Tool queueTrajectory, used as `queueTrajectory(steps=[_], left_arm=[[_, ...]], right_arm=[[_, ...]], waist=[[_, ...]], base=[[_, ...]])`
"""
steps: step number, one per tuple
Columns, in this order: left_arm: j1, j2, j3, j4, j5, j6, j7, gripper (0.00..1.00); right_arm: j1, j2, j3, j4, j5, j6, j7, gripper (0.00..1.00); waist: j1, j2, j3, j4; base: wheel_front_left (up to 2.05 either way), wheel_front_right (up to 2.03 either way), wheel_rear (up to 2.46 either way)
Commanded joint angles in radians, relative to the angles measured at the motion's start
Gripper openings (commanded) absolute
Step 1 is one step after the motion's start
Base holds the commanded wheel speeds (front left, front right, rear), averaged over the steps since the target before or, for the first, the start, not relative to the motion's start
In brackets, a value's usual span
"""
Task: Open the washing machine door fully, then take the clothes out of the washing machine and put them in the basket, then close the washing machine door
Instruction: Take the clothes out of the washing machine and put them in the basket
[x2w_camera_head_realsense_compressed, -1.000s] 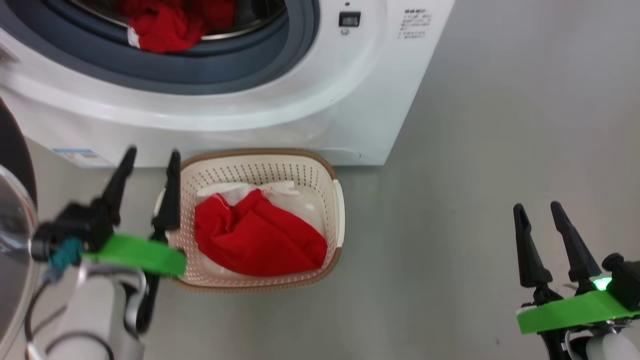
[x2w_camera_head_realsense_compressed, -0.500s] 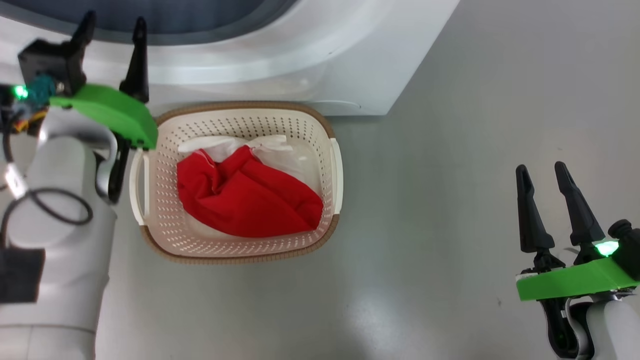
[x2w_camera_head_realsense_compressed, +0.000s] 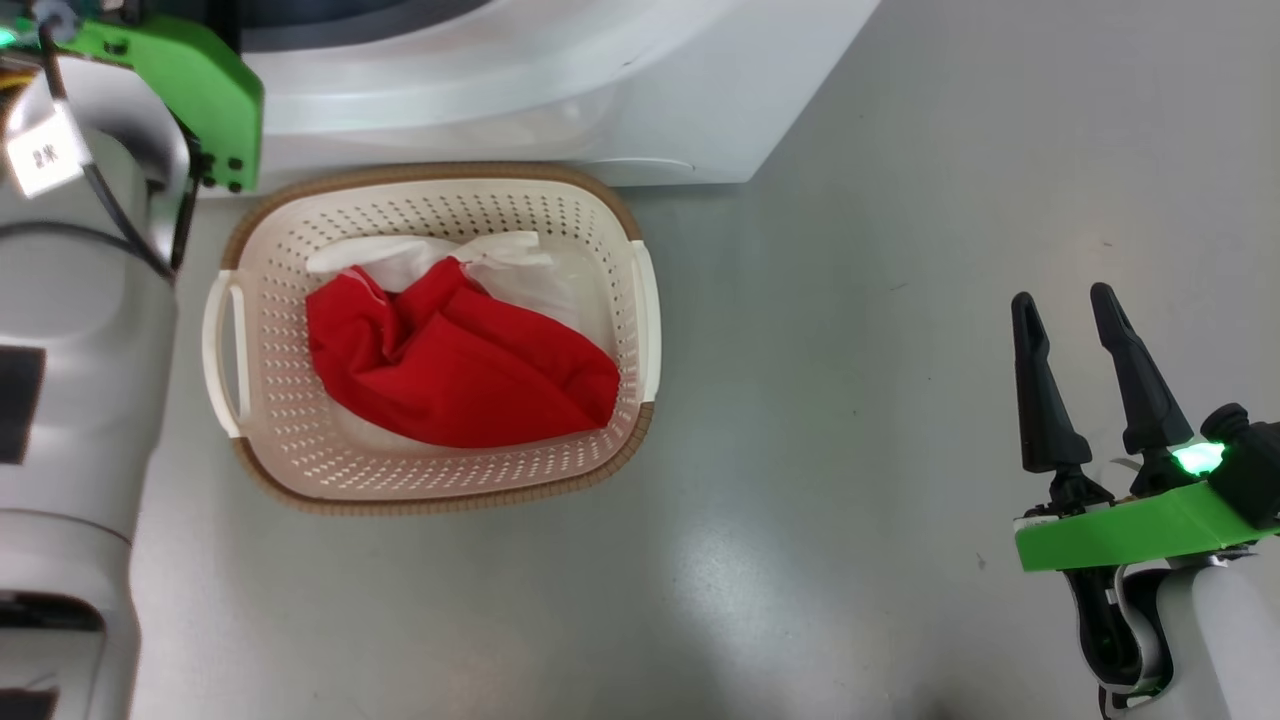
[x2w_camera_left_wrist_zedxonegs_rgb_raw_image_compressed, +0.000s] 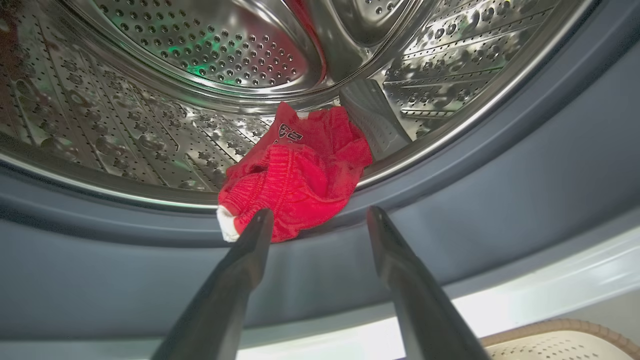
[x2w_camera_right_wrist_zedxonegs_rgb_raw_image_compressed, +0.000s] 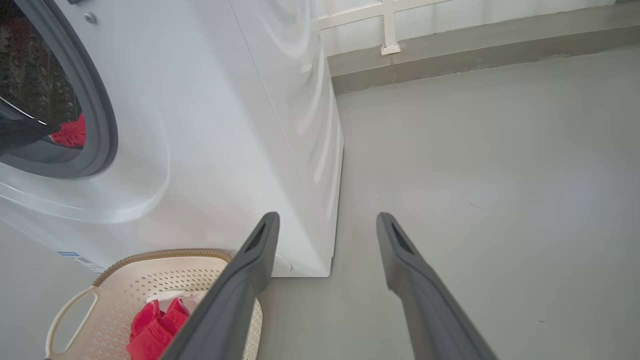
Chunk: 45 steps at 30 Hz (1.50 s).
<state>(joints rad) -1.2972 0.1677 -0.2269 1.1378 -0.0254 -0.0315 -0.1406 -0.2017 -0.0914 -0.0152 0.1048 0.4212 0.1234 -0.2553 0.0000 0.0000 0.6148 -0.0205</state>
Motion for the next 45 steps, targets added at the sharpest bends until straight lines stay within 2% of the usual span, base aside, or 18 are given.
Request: queueTrajectory(steps=[1, 11, 21, 31, 32, 34, 36, 45], left_arm=[[-0.034, 0.058, 0.001, 0.003, 0.018, 0.012, 0.005, 1.0], [-0.144, 0.1, -0.067, 0.103, 0.075, 0.034, 0.029, 1.0], [-0.189, 0.151, -0.078, 0.136, 0.067, 0.038, 0.064, 1.0], [-0.214, 0.178, -0.09, 0.145, 0.056, 0.048, 0.078, 1.0], [-0.214, 0.179, -0.091, 0.146, 0.055, 0.049, 0.078, 0.94], [-0.213, 0.18, -0.093, 0.147, 0.052, 0.054, 0.076, 0.43], [-0.213, 0.177, -0.099, 0.147, 0.052, 0.054, 0.062, 0.0], [-0.207, 0.156, -0.102, 0.149, 0.026, 0.053, 0.018, 0.0]], right_arm=[[-0.003, -0.005, 0.029, -0.02, -0.004, 0.007, -0.006, 1.0], [-0.022, 0.002, 0.054, -0.017, 0.002, 0.007, -0.006, 1.0], [-0.037, 0.004, 0.072, -0.026, 0.006, 0.007, -0.006, 1.0], [-0.044, 0.003, 0.076, -0.036, 0.006, 0.007, -0.006, 1.0], [-0.045, 0.003, 0.076, -0.036, 0.006, 0.007, -0.006, 1.0], [-0.046, 0.004, 0.074, -0.037, 0.005, 0.007, -0.006, 1.0], [-0.047, 0.004, 0.073, -0.037, 0.004, 0.007, -0.006, 1.0], [-0.048, 0.001, 0.075, -0.038, 0.0, 0.007, -0.006, 1.0]], waist=[[0.0, 0.0, 0.01, -0.013], [0.0, 0.0, 0.04, -0.048], [0.0, 0.0, 0.078, -0.082], [0.0, 0.0, 0.102, -0.097], [0.0, 0.0, 0.101, -0.097], [0.0, 0.0, 0.101, -0.097], [0.0, 0.0, 0.098, -0.094], [0.0, 0.0, 0.083, -0.084]], base=[[0.0, 0.0, 0.0], [0.0, 0.0, 0.0], [0.0, 0.0, 0.0], [0.0, 0.0, 0.0], [0.0, 0.0, 0.0], [0.0, 0.0, 0.0], [0.0, 0.0, 0.0], [0.0, 0.0, 0.0]])
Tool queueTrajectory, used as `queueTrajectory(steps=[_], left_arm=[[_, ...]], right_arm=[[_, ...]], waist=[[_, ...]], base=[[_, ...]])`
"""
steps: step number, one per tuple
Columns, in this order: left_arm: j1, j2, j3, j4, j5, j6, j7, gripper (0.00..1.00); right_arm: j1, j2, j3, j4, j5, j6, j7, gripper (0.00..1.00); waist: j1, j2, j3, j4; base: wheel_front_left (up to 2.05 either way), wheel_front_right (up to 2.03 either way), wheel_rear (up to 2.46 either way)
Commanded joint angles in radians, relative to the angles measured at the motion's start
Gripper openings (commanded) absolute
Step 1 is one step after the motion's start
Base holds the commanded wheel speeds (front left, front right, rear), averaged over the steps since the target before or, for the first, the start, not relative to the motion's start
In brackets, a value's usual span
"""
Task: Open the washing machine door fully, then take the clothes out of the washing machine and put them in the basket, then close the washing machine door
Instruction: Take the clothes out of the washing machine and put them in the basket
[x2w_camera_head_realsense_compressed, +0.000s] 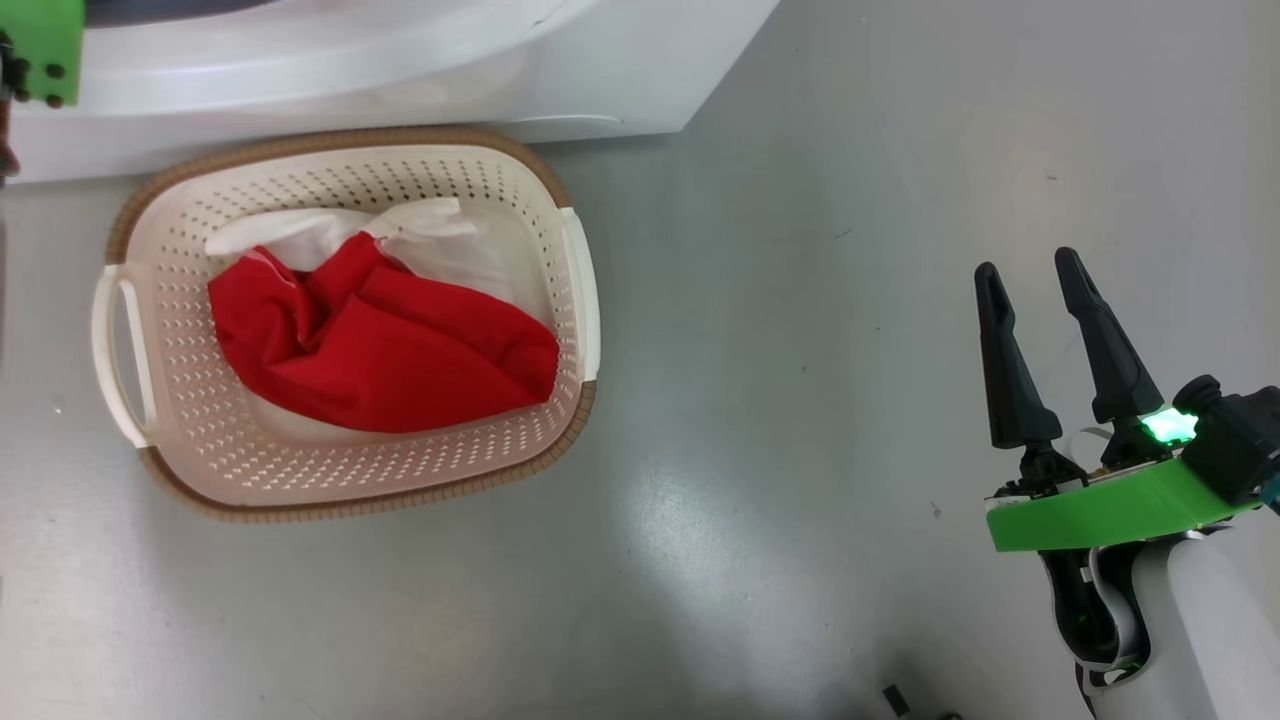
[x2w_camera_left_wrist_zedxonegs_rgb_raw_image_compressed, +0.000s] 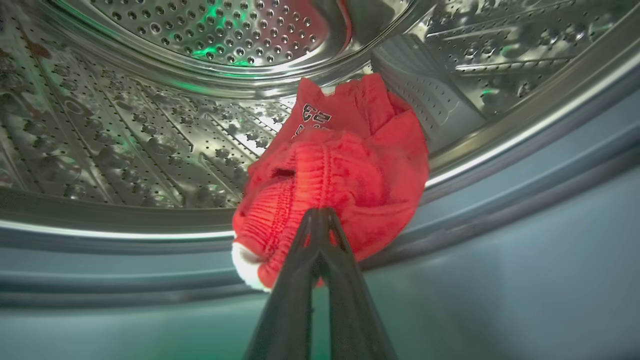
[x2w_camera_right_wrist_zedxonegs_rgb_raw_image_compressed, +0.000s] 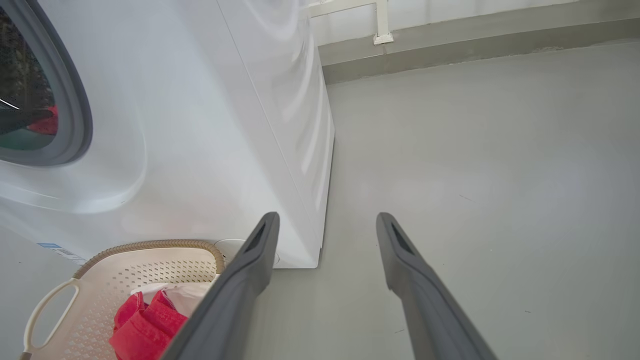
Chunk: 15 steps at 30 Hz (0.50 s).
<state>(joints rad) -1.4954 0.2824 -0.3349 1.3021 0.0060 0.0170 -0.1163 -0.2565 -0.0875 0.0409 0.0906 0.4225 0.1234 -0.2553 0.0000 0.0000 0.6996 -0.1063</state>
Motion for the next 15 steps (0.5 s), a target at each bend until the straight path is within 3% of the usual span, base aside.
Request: queueTrajectory(steps=[1, 7, 15], left_arm=[[-0.009, 0.037, 0.009, -0.015, -0.012, 0.004, -0.018, 0.0], [-0.001, 0.005, 0.039, -0.015, -0.065, -0.01, -0.071, 0.0], [0.032, -0.053, 0.166, -0.043, -0.224, -0.062, -0.136, 0.0]], right_arm=[[0.007, -0.004, 0.018, -0.024, -0.002, 0.007, -0.006, 1.0], [0.011, -0.011, 0.016, -0.024, -0.005, 0.007, -0.006, 1.0], [0.013, -0.023, 0.004, -0.026, -0.009, 0.007, -0.006, 1.0]], waist=[[0.0, 0.0, -0.003, 0.004], [0.0, 0.0, -0.017, 0.018], [0.0, 0.0, -0.034, 0.049]], base=[[0.0, 0.0, 0.0], [0.0, 0.0, 0.0], [0.0, 0.0, 0.0]])
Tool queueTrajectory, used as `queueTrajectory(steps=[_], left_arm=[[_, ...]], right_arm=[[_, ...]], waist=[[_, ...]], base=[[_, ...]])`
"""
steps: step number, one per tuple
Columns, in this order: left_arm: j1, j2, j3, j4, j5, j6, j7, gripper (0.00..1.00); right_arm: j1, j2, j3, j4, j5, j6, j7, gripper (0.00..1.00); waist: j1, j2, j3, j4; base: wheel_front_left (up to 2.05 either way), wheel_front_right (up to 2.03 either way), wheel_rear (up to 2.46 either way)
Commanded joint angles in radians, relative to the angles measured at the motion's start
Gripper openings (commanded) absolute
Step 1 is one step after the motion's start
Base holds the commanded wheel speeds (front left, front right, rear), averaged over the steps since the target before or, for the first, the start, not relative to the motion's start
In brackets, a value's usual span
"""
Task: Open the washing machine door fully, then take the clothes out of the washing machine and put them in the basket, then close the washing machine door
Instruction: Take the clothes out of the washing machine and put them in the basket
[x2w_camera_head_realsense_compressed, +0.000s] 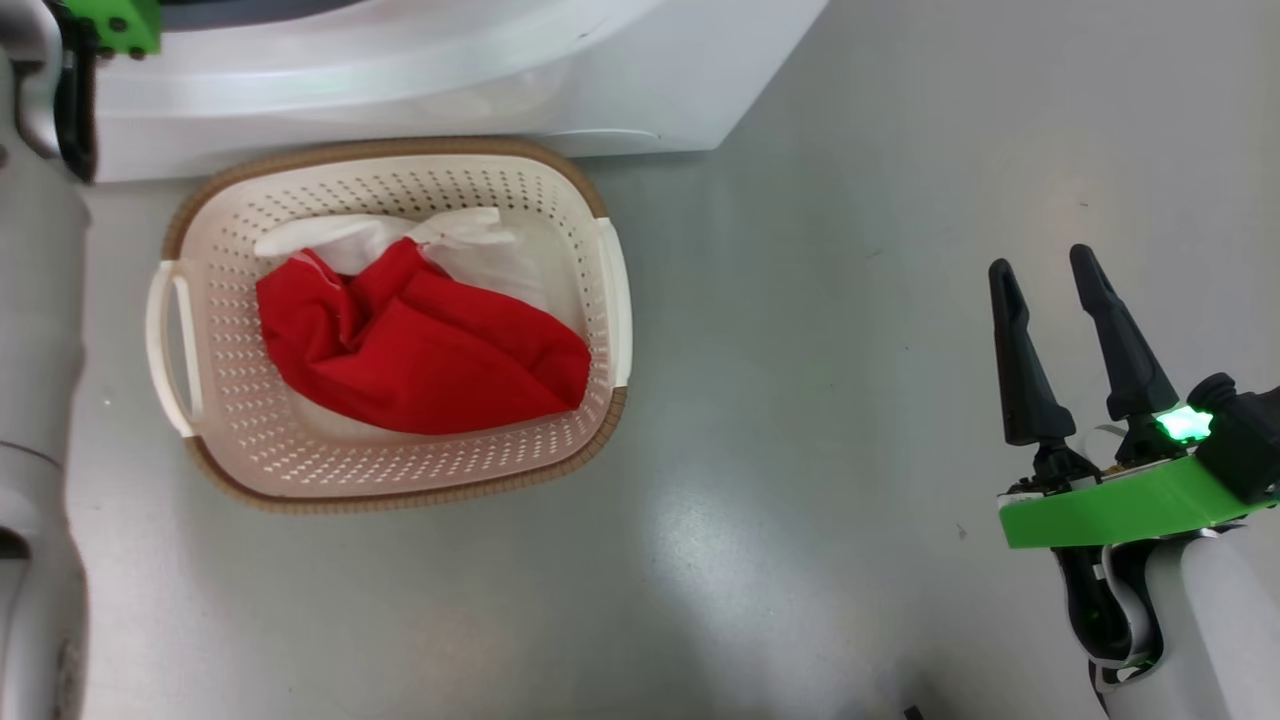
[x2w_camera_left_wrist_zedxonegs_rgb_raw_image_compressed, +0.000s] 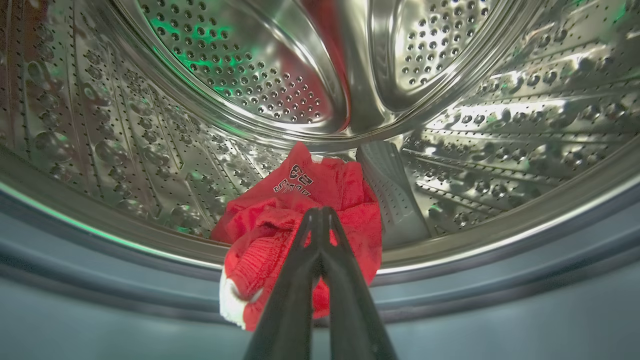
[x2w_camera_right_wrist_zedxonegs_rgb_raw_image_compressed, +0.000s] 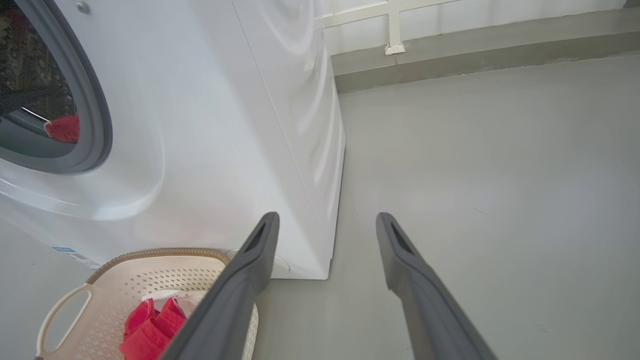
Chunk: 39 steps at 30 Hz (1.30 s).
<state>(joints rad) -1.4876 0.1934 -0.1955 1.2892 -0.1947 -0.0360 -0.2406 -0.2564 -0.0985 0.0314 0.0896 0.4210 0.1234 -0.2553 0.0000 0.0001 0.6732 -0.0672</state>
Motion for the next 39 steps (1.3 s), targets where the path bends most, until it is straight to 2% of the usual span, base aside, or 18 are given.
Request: queueTrajectory(steps=[1, 10, 12, 13, 14, 16, 18, 19, 20, 21, 39], left_arm=[[0.034, 0.028, 0.036, -0.039, -0.038, -0.017, -0.015, 0.0], [0.146, -0.017, 0.1, -0.211, -0.1, -0.05, -0.021, 0.0], [0.191, -0.032, 0.125, -0.269, -0.113, -0.053, -0.021, 0.05], [0.214, -0.036, 0.134, -0.299, -0.114, -0.053, -0.021, 0.11], [0.239, -0.045, 0.142, -0.329, -0.114, -0.055, -0.021, 0.12], [0.291, -0.058, 0.164, -0.386, -0.116, -0.058, -0.021, 0.31], [0.346, -0.07, 0.178, -0.44, -0.109, -0.061, -0.021, 0.45], [0.372, -0.078, 0.187, -0.465, -0.109, -0.064, -0.021, 0.61], [0.397, -0.082, 0.195, -0.492, -0.105, -0.065, -0.021, 0.9], [0.423, -0.086, 0.2, -0.518, -0.099, -0.067, -0.021, 1.0], [0.819, -0.139, 0.252, -0.832, -0.039, -0.089, -0.021, 1.0]], right_arm=[[0.012, -0.014, 0.012, -0.026, -0.008, 0.007, -0.006, 1.0], [0.017, -0.029, -0.002, -0.033, -0.013, 0.007, -0.006, 1.0], [0.021, -0.031, -0.006, -0.033, -0.015, 0.007, -0.006, 1.0], [0.023, -0.031, -0.007, -0.033, -0.015, 0.007, -0.006, 1.0], [0.026, -0.032, -0.01, -0.033, -0.016, 0.007, -0.006, 1.0], [0.03, -0.035, -0.011, -0.035, -0.016, 0.007, -0.006, 1.0], [0.034, -0.037, -0.014, -0.036, -0.017, 0.007, -0.006, 1.0], [0.036, -0.039, -0.015, -0.037, -0.017, 0.007, -0.006, 1.0], [0.038, -0.039, -0.016, -0.038, -0.017, 0.007, -0.006, 1.0], [0.04, -0.04, -0.017, -0.038, -0.017, 0.007, -0.006, 1.0], [0.074, -0.049, -0.026, -0.045, -0.016, 0.007, -0.006, 1.0]], waist=[[0.0, -0.0001, -0.01, 0.014], [0.0, -0.0001, -0.026, 0.048], [0.0, -0.0001, -0.034, 0.057], [0.0, -0.0001, -0.038, 0.06], [0.0, -0.0001, -0.043, 0.064], [0.0, -0.0001, -0.049, 0.07], [0.0, -0.0001, -0.054, 0.076], [0.0, -0.0001, -0.057, 0.079], [0.0, -0.0001, -0.06, 0.081], [0.0, -0.0001, -0.062, 0.083], [0.0, -0.0001, -0.093, 0.104]], base=[[0.0, 0.0, 0.0], [0.0, 0.0, 0.0], [0.0, 0.0, 0.0], [0.0, 0.0, 0.0], [0.0, 0.0, 0.0], [0.0, 0.0, 0.0], [0.0, 0.0, 0.0], [0.0, 0.0, 0.0], [0.0, 0.0, 0.0], [0.0, 0.0, 0.0], [0.0, 0.0, 0.0]])
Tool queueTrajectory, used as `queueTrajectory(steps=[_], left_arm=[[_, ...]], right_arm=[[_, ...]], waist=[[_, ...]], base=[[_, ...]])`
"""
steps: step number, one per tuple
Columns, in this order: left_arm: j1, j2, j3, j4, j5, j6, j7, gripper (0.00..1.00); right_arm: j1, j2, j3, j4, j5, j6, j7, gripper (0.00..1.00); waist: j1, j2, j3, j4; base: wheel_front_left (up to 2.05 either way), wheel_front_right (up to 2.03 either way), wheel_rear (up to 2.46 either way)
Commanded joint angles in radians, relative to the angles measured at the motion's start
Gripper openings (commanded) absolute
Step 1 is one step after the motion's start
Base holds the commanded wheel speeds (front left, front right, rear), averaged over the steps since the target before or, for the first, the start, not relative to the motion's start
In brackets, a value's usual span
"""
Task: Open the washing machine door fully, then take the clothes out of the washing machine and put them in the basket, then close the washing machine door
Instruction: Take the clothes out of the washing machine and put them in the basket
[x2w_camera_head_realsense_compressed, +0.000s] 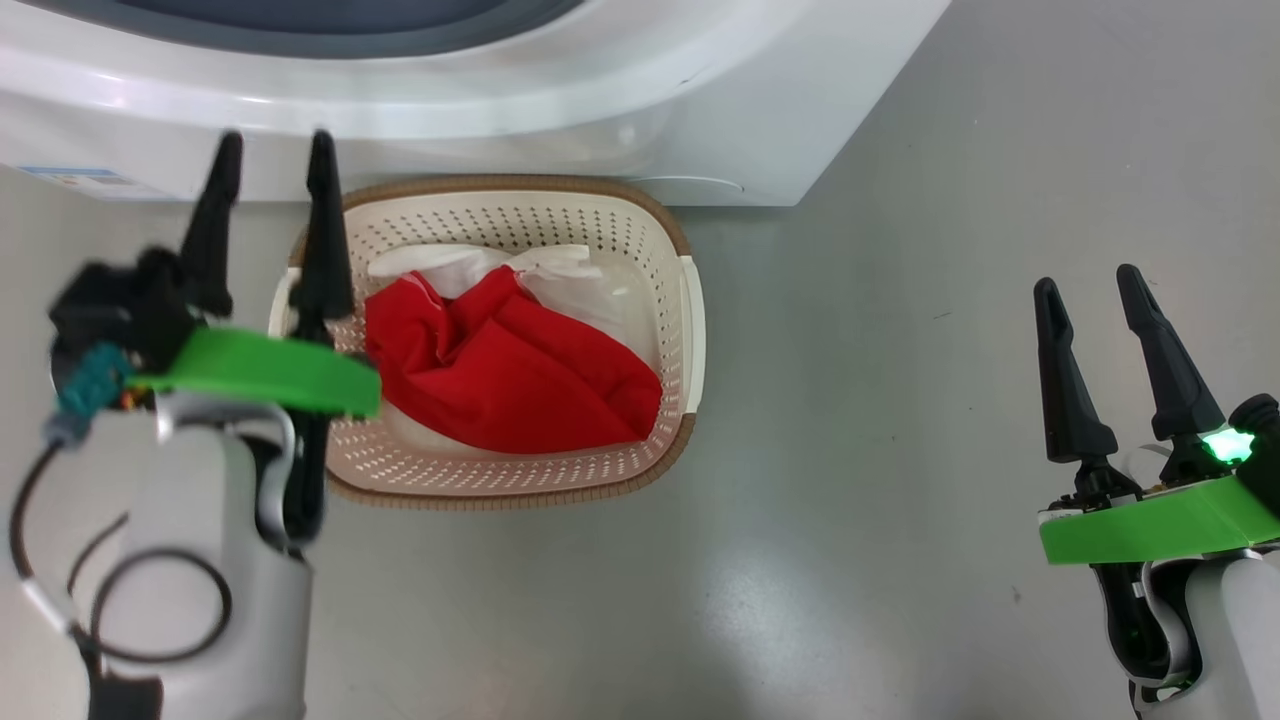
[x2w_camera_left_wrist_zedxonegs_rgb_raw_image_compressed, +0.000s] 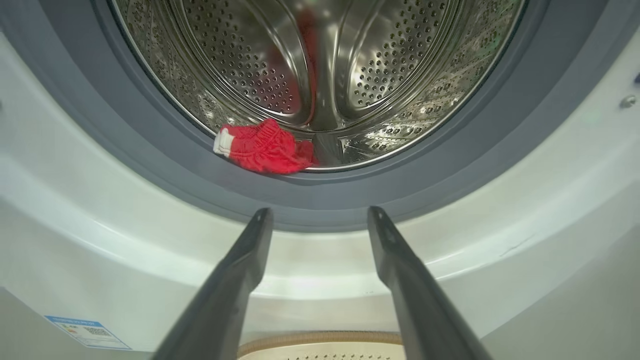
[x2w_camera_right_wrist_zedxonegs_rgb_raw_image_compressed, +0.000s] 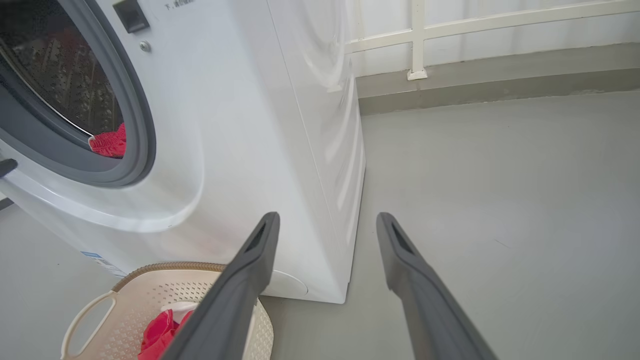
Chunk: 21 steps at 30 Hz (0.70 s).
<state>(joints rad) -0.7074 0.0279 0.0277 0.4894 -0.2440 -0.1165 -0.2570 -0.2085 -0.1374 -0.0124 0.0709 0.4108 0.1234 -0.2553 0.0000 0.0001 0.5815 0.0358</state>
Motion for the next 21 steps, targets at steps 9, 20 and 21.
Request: queueTrajectory(steps=[9, 20, 21], left_arm=[[0.231, 0.023, 0.056, -0.184, 0.01, -0.005, -0.005, 1.0], [0.372, 0.022, 0.026, -0.319, -0.047, 0.05, -0.005, 1.0], [0.376, 0.022, 0.023, -0.324, -0.05, 0.053, -0.005, 1.0]], right_arm=[[0.03, -0.008, 0.011, -0.026, -0.005, 0.007, -0.006, 1.0], [0.022, -0.005, 0.009, -0.025, -0.003, 0.007, -0.006, 1.0], [0.021, -0.006, 0.009, -0.024, -0.003, 0.007, -0.006, 1.0]], waist=[[0.0, -0.0001, -0.004, -0.001], [0.0, -0.0001, 0.004, -0.009], [0.0, -0.0001, 0.004, -0.009]], base=[[0.0, 0.0, 0.0], [0.0, 0.0, 0.0], [0.0, 0.0, 0.0]])
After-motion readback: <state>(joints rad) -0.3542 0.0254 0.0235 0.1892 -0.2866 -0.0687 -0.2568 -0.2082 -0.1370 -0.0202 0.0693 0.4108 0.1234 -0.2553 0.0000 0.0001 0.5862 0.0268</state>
